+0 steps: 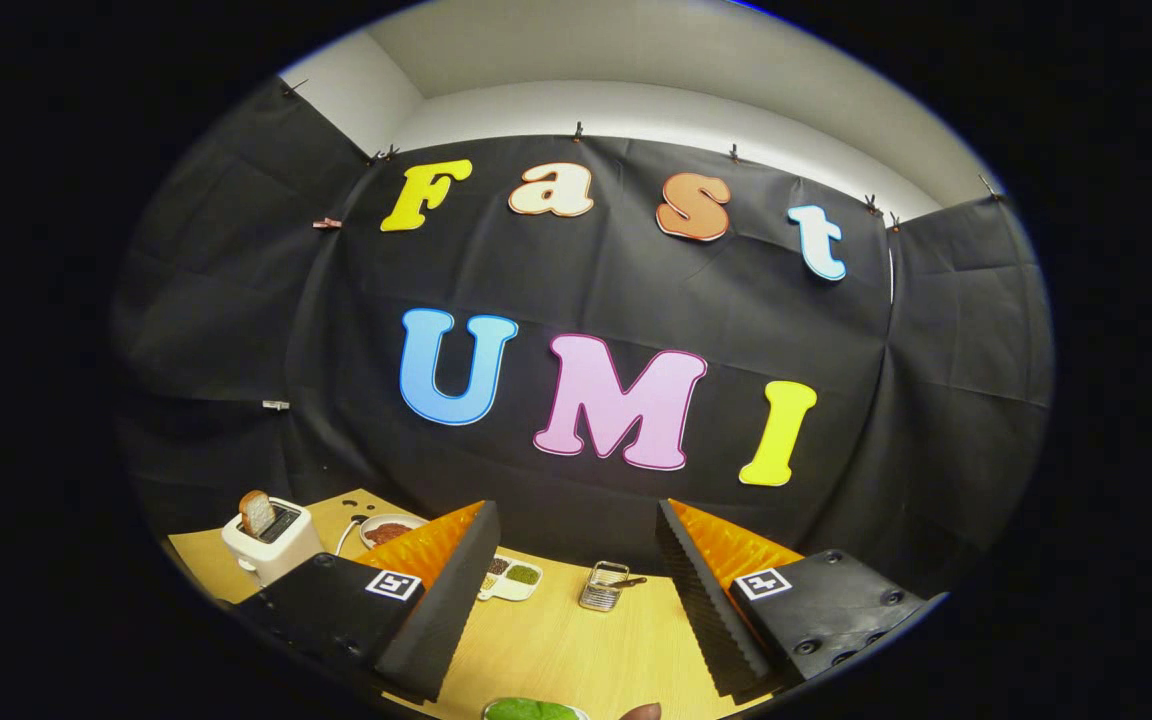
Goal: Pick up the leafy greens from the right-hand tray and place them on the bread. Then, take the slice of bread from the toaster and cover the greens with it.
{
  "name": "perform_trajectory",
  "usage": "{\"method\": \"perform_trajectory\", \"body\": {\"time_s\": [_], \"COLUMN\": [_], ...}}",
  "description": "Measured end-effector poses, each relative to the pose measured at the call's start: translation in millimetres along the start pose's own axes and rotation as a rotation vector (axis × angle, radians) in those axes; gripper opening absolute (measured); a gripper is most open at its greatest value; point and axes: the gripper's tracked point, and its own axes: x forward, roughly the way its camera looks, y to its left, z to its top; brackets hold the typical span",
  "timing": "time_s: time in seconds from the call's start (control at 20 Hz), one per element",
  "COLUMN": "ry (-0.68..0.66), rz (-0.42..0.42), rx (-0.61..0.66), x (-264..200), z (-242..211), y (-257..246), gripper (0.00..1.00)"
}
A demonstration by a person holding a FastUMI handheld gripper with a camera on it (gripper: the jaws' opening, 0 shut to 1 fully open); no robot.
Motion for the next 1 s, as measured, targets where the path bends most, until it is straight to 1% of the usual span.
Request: {"method": "perform_trajectory", "body": {"time_s": [0.1,0.2,0.3,0.4,0.6,0.75,0.85,1.0], "ry": [0.003,-0.002,0.016,0.067,0.219,0.316,0.399,0.538], "rz": [0.001,0.021,0.062,0.121,0.205,0.266,0.293,0.336], "rx": [0.008,0.019,0.033,0.050,0.060,0.024,-0.003,-0.007], "x": [-1,-3,-5,-8,-25,-42,-50,-65], "z": [-2,-3,-13,-36,-110,-169,-214,-278], "y": [-3,-1,3,8,7,10,11,16], "gripper": [0.97,0.97,0.97,0.97,0.97,0.97,0.96,0.95]}}
